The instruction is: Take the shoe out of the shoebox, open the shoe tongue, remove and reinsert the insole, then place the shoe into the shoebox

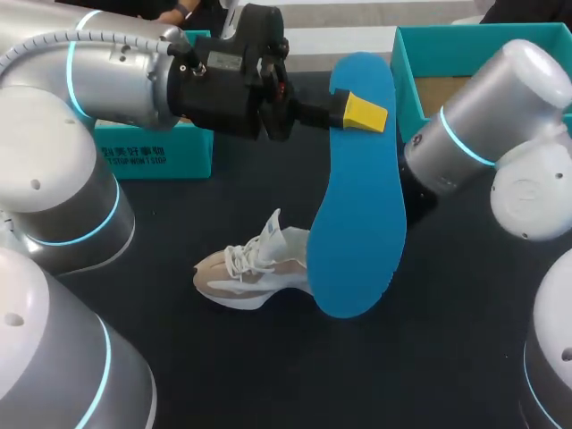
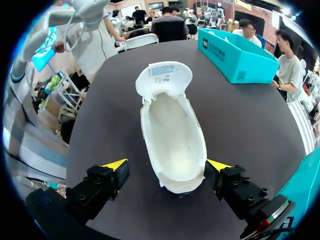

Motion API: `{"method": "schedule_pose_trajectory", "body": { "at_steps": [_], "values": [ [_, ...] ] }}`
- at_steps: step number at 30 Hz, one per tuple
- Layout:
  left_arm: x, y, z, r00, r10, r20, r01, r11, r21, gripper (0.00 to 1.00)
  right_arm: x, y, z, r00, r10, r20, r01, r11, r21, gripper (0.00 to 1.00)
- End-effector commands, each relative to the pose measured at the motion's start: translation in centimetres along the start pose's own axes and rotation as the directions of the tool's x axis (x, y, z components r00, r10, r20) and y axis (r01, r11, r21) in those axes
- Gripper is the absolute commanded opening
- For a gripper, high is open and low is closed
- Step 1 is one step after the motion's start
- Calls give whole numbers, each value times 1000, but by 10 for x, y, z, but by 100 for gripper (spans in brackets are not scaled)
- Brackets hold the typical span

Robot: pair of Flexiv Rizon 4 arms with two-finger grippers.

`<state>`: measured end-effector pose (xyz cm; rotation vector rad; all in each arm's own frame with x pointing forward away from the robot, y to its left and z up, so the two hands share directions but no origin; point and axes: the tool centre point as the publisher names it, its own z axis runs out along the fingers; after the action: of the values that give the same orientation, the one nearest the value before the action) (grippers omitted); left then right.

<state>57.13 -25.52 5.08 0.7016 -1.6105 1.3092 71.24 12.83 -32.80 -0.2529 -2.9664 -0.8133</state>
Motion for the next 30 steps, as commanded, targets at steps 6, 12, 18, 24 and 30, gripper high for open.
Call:
{"method": "schedule_pose_trajectory", "body": {
  "at_steps": [6, 12, 18, 24, 30],
  "values": [
    [0, 1, 1, 1000, -1, 2, 1, 1000, 1, 0, -6, 8, 2, 995, -90, 47, 77, 970, 230, 100],
    [0, 1, 1, 1000, -1, 2, 1, 1000, 1, 0, -18, 7, 3, 994, -92, 57, 72, 957, 280, 100],
    [0, 1, 1, 1000, -1, 2, 1, 1000, 1, 0, -27, -3, 5, 995, -86, 58, 66, 954, 294, 100],
    [0, 1, 1, 1000, -1, 2, 1, 1000, 1, 0, -28, -9, 6, 995, -86, 53, 66, 950, 304, 100],
    [0, 1, 1, 1000, -1, 2, 1, 1000, 1, 0, -27, -11, 8, 998, -60, 36, 46, 954, 298, 100]
  ]
}}
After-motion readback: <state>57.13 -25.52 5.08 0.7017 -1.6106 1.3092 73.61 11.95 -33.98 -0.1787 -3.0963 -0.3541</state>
